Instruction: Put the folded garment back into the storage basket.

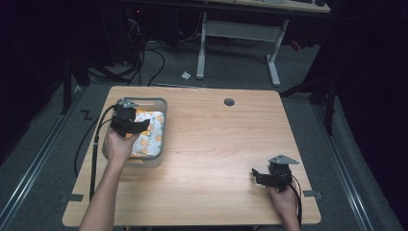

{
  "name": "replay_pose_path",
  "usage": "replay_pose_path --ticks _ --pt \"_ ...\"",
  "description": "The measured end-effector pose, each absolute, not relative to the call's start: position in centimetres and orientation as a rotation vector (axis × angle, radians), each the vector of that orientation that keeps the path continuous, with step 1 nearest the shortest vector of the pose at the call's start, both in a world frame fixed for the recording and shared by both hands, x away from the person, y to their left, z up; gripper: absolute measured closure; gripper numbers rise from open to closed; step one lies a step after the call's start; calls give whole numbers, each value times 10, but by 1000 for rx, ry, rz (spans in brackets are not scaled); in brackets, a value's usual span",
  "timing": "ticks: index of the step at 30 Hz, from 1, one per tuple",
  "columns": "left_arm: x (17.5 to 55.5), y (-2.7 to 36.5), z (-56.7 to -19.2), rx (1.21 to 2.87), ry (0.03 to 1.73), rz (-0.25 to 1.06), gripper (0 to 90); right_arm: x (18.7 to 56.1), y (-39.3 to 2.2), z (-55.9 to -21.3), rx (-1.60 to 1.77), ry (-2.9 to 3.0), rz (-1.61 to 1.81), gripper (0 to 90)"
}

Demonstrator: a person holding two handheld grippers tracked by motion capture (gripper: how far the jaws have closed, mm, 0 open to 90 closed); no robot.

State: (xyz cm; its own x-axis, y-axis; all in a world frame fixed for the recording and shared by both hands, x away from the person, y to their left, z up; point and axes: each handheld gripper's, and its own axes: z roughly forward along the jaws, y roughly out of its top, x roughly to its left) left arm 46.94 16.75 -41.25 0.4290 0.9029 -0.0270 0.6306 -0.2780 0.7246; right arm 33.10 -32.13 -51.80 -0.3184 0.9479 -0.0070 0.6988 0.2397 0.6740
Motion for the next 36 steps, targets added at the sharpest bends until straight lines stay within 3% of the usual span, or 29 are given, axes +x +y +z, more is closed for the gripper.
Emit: replay_pose_path --ticks 36 --pt "431 137 -395 1930 1148 454 376 331 -321 -518 1505 2104 809 166"
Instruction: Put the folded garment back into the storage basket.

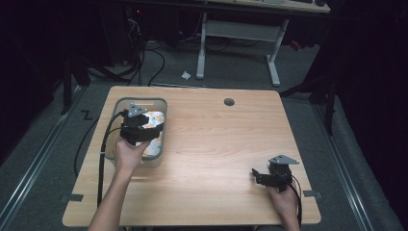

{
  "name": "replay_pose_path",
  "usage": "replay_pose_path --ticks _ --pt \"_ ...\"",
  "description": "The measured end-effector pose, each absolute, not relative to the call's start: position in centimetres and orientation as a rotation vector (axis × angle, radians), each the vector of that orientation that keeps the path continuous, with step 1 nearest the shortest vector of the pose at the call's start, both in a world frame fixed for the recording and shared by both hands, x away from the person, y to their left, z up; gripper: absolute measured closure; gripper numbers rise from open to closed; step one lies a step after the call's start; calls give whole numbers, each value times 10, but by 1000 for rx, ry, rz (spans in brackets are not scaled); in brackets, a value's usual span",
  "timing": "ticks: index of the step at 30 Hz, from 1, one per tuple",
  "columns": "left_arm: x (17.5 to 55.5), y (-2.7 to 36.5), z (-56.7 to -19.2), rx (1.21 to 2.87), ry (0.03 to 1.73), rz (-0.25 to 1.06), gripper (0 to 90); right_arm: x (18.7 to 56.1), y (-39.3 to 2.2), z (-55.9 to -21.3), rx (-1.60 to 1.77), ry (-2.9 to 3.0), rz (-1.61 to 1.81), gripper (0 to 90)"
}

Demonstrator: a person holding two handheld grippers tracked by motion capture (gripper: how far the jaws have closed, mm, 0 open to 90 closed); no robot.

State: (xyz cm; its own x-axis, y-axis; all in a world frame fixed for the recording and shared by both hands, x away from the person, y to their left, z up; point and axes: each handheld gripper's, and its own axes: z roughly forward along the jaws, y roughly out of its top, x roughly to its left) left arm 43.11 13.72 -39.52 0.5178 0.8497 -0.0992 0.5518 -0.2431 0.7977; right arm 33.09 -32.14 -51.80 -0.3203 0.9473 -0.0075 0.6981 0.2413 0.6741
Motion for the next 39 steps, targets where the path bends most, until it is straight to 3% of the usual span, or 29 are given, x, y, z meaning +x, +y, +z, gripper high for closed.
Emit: replay_pose_path --ticks 39 --pt "399 98 -398 1901 1016 338 366 331 -321 -518 1506 2104 810 166"
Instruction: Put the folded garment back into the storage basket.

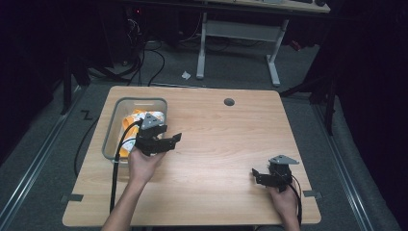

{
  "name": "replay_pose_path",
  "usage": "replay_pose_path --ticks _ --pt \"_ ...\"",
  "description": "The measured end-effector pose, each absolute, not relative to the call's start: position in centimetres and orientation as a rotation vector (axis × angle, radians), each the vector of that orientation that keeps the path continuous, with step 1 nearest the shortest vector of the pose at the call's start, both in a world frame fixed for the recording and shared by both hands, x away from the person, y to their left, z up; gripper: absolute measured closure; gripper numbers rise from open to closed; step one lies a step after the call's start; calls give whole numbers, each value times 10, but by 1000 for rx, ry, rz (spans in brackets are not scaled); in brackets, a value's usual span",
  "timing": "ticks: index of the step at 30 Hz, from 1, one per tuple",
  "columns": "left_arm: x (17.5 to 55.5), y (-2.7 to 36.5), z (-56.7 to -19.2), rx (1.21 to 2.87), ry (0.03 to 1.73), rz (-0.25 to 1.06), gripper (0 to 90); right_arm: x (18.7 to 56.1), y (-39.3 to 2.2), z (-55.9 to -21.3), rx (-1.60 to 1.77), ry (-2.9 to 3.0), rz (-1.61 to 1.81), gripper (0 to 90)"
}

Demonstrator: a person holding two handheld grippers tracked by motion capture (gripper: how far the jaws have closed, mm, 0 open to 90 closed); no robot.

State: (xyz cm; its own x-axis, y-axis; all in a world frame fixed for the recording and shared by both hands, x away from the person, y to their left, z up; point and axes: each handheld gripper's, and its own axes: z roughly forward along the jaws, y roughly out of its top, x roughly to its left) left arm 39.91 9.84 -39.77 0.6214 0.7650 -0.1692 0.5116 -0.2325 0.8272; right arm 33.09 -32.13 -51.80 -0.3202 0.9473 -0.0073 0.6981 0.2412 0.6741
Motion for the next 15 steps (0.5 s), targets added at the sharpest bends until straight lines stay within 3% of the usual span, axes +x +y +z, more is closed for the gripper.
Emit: replay_pose_path --ticks 15 --pt "389 89 -407 1878 995 315 366 331 -321 -518 1506 2104 809 166"
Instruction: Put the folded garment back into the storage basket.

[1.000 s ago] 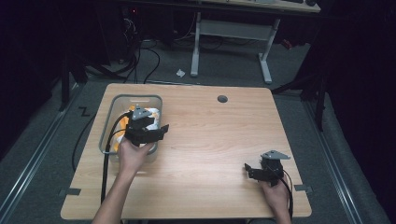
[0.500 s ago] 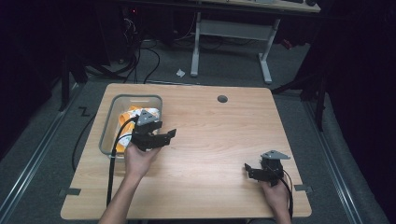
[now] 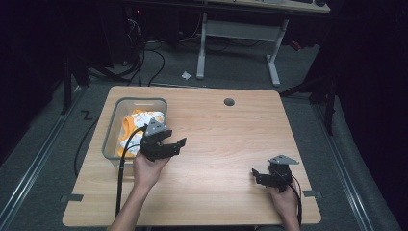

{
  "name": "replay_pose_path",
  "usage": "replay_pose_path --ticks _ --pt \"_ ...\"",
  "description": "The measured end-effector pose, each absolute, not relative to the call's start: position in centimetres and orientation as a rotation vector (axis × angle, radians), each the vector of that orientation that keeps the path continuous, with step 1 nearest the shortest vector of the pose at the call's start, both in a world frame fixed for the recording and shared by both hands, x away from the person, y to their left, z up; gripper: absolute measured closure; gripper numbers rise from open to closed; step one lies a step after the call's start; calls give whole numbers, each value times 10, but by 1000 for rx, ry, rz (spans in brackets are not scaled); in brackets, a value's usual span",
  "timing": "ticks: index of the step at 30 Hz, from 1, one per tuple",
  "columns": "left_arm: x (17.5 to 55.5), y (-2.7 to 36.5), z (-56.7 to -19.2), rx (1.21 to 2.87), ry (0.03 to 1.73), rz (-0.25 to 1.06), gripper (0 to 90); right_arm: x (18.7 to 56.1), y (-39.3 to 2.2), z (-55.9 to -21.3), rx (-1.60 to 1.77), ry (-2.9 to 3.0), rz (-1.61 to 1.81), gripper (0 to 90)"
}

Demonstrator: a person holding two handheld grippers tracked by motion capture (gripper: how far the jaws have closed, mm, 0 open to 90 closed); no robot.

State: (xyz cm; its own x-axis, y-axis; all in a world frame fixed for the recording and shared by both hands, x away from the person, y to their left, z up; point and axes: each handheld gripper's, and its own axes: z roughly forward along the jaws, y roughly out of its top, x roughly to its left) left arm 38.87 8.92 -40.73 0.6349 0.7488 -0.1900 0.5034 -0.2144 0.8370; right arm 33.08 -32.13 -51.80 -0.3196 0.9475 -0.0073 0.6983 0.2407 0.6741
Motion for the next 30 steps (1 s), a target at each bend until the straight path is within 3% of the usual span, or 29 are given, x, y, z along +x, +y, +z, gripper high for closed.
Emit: replay_pose_path --ticks 30 --pt "378 60 -428 1929 943 222 365 331 -321 -518 1501 2105 811 166"
